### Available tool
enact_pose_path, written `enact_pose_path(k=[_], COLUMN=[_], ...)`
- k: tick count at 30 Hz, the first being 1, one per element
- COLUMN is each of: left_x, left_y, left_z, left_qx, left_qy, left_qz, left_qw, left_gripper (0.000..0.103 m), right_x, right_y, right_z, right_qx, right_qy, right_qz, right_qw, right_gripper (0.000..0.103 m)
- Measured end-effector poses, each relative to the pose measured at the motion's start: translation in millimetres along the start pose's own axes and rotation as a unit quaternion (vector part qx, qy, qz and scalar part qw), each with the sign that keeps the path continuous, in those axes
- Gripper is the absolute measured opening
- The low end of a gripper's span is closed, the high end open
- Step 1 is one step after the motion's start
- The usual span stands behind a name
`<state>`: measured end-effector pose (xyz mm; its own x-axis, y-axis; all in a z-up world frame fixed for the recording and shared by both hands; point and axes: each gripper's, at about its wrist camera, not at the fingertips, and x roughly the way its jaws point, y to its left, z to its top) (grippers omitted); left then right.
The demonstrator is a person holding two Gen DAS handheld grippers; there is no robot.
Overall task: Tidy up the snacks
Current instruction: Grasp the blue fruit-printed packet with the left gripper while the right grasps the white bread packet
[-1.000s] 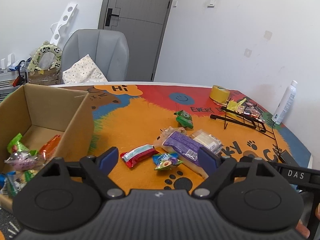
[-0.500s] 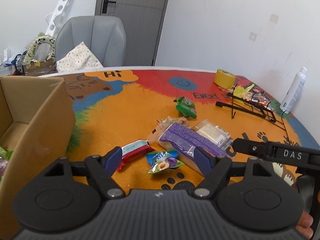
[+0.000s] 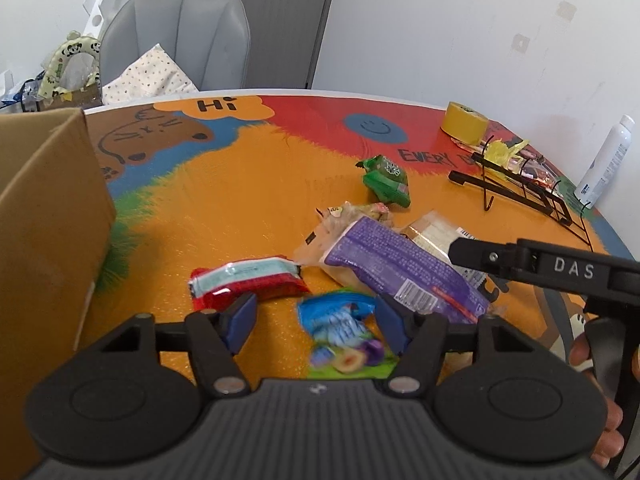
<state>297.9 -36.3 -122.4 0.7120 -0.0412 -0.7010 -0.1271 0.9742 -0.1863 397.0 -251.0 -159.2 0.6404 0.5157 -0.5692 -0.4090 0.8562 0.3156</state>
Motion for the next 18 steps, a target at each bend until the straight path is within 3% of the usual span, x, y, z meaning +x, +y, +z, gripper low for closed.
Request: enact_pose_path(k=[8, 12, 18], left_x=[2, 2, -3], left_y=[-6, -9, -7], left_z=[-2, -4, -8], left_qx=[0.008, 0.016, 0.011], left_qy=[0.004, 0.005, 0.001], left_qz=[-0.005, -0.005, -0.008], left_qw=[0.9999, 0.9998, 0.9999], left_gripper=[0.06, 0.045, 0.042], right_x=[16, 16, 4], right_y=[5, 10, 10], right_z=[6, 2, -5], right_qx=[-0.015, -0.038, -0.04], right_qy=[0.005, 0.008, 0.015], right_qz=[0.0, -0.016, -0.019], right_qw=[1.0, 0.999, 0.999], right_gripper=[0.073, 0.066, 0.058])
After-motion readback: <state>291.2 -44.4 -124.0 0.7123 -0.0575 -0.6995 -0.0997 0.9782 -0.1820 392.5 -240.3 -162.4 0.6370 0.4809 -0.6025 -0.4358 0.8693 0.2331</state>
